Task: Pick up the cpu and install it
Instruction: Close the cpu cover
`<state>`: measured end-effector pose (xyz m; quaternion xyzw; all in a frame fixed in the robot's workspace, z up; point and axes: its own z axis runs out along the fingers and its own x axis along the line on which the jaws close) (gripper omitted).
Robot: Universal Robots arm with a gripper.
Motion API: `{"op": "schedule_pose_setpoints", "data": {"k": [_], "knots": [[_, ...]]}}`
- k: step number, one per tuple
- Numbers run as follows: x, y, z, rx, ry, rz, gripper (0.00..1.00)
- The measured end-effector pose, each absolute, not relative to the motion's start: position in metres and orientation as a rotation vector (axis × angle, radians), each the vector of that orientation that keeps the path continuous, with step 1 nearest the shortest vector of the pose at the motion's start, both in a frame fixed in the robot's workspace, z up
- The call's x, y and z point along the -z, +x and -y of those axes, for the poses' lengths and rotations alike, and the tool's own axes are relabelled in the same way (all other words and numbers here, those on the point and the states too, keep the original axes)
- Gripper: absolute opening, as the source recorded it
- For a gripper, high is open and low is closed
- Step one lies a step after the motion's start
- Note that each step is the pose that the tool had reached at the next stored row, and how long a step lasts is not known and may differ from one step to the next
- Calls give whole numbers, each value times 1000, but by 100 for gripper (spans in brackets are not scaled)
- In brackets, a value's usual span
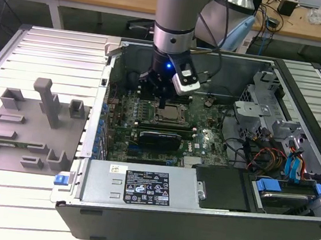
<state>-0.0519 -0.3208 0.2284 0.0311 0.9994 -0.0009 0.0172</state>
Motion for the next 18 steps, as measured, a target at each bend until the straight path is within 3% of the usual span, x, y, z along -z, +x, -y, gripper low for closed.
{"op": "schedule_pose_setpoints", "data": {"k": [18], "knots": [[-232, -31, 328, 3, 96, -3106, 11]]}}
